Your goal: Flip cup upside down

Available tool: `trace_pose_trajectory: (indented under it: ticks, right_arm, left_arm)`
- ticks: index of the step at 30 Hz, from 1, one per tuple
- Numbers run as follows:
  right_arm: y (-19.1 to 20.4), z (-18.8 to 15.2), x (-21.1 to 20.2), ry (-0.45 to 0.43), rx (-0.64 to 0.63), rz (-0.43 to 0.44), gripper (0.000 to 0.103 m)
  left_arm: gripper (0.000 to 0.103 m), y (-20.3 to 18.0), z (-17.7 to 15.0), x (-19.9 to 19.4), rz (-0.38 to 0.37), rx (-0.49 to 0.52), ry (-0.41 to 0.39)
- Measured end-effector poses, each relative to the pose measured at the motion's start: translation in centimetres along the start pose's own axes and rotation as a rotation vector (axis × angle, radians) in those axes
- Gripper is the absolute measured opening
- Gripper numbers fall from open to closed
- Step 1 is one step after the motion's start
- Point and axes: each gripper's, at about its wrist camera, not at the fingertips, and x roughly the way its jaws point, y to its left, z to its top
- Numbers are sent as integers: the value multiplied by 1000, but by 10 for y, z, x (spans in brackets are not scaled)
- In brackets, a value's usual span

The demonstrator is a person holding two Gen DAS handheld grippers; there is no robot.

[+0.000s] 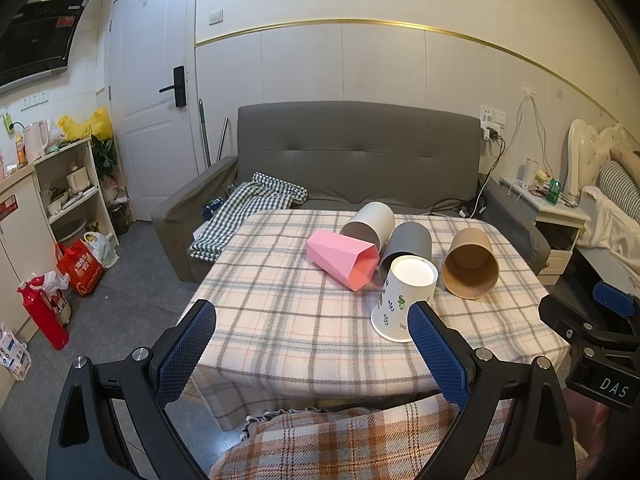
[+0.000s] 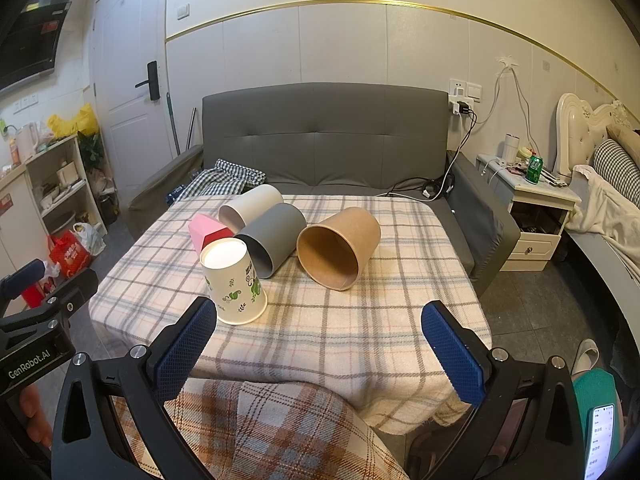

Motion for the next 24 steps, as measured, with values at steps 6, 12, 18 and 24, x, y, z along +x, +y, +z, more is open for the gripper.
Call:
trace_pose_trajectory:
  ticks: [6,12,18,24]
  right_arm:
    - [0,0,0,0,-1,0,103]
    - [0,0,0,1,-1,0,103]
    - [0,0,0,1,-1,0,103]
    - [0,1,0,1,-1,0,103]
  left_arm:
    - [99,0,0,0,0,0,1]
    - [99,0,0,0,-1,-1,2]
    - [99,0,-1,0,-2,-1,4]
    - [99,-1,-7,1,-6,-8,6]
